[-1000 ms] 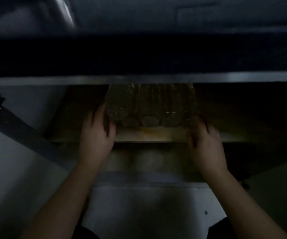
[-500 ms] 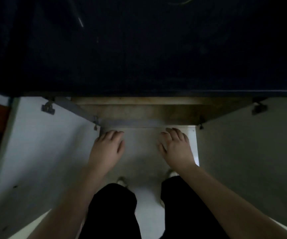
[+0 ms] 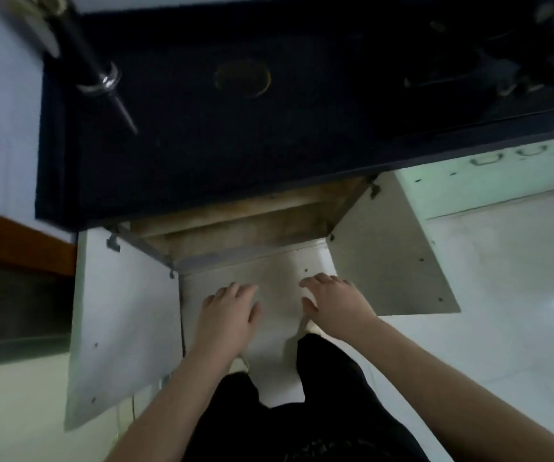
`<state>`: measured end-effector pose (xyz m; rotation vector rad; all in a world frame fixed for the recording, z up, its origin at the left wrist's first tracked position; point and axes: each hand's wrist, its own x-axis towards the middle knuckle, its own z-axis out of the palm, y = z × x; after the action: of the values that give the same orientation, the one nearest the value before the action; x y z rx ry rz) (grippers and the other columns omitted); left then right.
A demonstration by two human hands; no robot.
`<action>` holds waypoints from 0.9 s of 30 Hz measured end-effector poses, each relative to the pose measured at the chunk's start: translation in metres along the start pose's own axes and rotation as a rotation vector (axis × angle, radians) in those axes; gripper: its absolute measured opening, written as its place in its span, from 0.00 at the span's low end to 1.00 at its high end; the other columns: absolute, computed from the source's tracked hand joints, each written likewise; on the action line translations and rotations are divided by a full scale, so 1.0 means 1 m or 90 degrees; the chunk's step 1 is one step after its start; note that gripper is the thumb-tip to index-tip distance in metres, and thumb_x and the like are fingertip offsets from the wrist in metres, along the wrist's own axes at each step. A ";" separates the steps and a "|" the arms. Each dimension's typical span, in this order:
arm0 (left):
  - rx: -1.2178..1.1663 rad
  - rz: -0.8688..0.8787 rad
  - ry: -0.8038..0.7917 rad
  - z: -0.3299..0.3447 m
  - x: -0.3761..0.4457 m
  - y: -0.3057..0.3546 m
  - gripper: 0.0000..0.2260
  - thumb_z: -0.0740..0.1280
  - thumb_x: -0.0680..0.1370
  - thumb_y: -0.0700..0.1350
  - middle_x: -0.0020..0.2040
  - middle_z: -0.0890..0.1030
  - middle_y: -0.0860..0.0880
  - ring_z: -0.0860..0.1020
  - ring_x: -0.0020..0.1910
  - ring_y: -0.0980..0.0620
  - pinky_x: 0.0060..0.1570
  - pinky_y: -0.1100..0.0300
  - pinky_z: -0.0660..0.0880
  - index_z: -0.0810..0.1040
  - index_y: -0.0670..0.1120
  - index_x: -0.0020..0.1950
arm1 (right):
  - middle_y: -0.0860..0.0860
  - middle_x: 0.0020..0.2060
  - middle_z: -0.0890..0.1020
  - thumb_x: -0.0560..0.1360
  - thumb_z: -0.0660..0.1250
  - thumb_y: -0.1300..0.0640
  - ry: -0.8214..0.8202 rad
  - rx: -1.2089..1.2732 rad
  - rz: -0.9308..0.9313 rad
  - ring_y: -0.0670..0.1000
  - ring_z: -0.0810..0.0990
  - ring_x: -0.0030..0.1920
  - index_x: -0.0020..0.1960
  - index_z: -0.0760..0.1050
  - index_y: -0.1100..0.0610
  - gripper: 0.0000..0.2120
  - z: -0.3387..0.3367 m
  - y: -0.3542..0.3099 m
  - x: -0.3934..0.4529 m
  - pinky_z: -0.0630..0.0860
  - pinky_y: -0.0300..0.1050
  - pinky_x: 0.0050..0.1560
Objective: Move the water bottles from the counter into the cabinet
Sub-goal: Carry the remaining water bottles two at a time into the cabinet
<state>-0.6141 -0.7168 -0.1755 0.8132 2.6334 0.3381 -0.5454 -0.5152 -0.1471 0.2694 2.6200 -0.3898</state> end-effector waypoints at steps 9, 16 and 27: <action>0.098 0.315 0.035 -0.072 -0.015 0.097 0.22 0.51 0.81 0.60 0.65 0.75 0.51 0.71 0.64 0.50 0.63 0.52 0.66 0.74 0.51 0.67 | 0.47 0.62 0.77 0.80 0.55 0.43 0.230 0.080 0.251 0.53 0.75 0.61 0.65 0.73 0.48 0.18 -0.007 0.030 -0.142 0.70 0.47 0.59; 0.137 0.471 -0.004 -0.057 -0.014 0.212 0.24 0.49 0.81 0.60 0.68 0.74 0.50 0.70 0.67 0.50 0.66 0.54 0.63 0.72 0.51 0.70 | 0.47 0.63 0.77 0.80 0.54 0.42 0.317 0.095 0.404 0.53 0.74 0.63 0.65 0.73 0.49 0.20 0.003 0.105 -0.227 0.69 0.49 0.62; 0.168 0.625 -0.027 0.018 0.008 0.454 0.19 0.60 0.78 0.56 0.58 0.81 0.47 0.78 0.57 0.45 0.58 0.50 0.70 0.80 0.47 0.62 | 0.53 0.53 0.82 0.75 0.69 0.51 0.428 0.176 0.591 0.58 0.80 0.55 0.55 0.81 0.56 0.12 0.015 0.274 -0.329 0.74 0.51 0.53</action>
<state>-0.3882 -0.3442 -0.0446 2.1332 2.0594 0.1973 -0.1830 -0.3018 -0.0633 1.8777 2.6354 -0.3511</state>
